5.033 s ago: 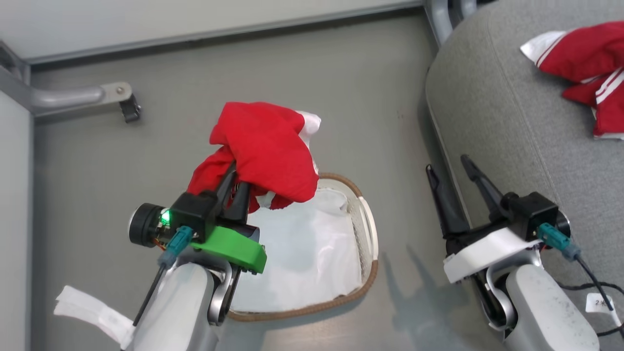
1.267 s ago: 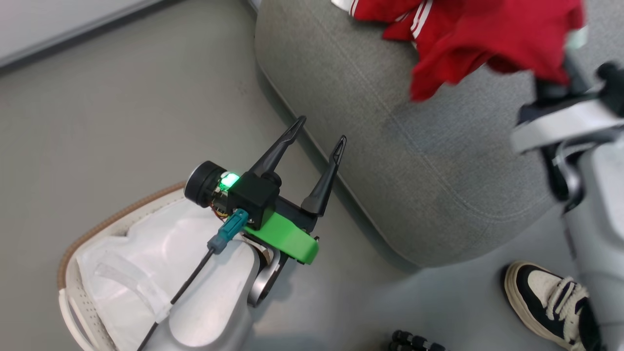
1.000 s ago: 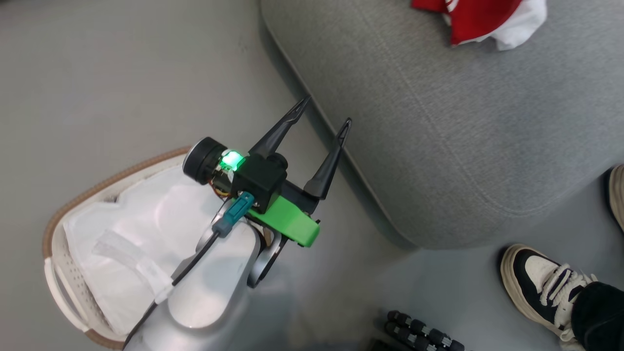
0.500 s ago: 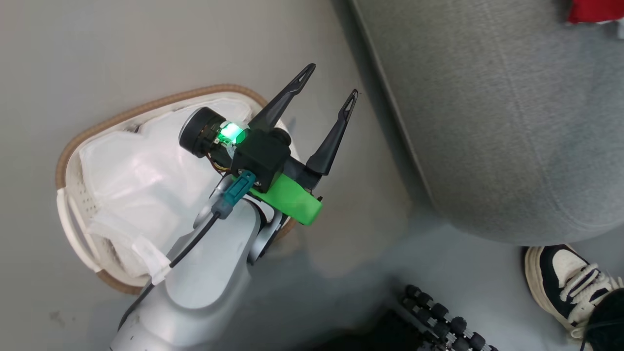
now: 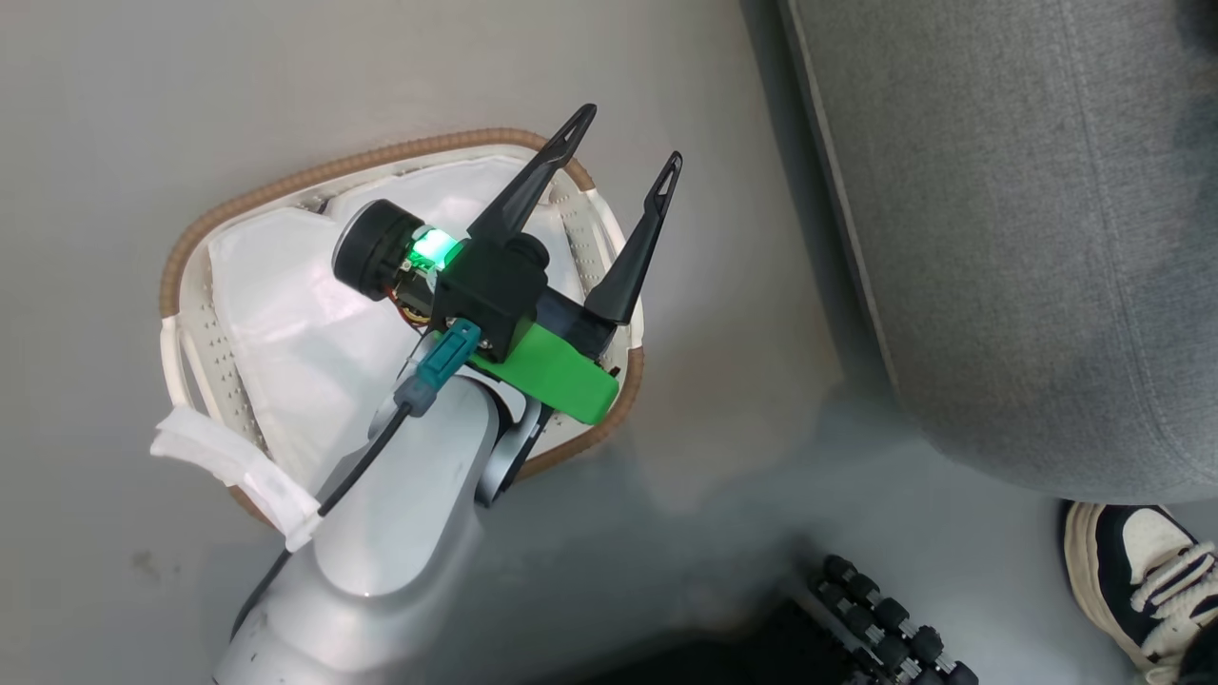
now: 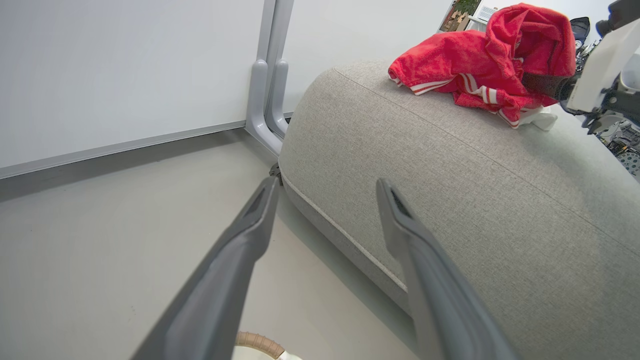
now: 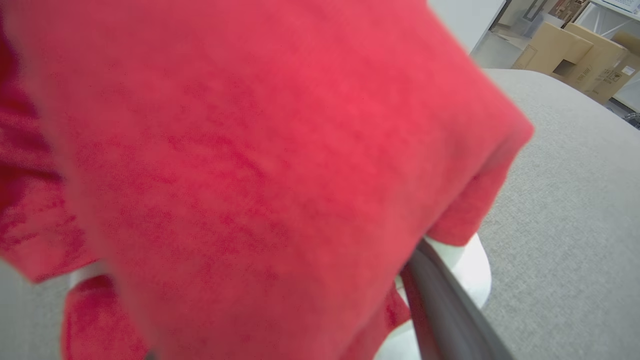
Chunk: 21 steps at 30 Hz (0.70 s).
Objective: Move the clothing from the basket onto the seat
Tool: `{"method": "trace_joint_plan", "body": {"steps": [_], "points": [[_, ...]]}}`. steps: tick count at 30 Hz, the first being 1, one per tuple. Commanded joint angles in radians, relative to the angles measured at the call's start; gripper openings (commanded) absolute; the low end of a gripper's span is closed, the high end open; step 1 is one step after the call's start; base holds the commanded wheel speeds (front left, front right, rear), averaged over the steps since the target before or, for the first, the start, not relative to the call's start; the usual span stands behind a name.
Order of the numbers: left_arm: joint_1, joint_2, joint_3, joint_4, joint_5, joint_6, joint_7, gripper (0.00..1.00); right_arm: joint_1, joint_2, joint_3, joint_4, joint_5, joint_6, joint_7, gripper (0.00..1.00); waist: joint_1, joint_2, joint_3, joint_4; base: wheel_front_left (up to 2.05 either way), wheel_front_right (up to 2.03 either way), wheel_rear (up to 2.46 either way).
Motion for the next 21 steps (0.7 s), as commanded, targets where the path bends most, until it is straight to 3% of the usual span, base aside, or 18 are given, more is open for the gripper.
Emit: {"method": "trace_joint_plan", "body": {"steps": [1,14,21], "points": [[0.018,0.0,0.007,-0.002,0.001,0.0,0.0,1.0,0.037,0.001,0.001,-0.026,-0.016,-0.001,0.0,1.0,-0.0002,-0.0001,-0.037,0.002,0.0,0.0,0.0],[0.155,-0.008,0.114,-0.016,-0.016,0.009,0.0,1.0,0.367,0.064,-0.078,-0.227,-0.051,-0.001,0.0,1.0,-0.0002,-0.0001,-0.269,0.081,0.0,0.0,0.0],[0.255,-0.008,0.234,-0.048,0.037,0.058,0.0,1.0,0.461,0.141,0.022,-0.343,-0.026,-0.001,0.0,1.0,-0.0002,-0.0001,-0.387,0.132,0.0,0.0,0.0]]}}
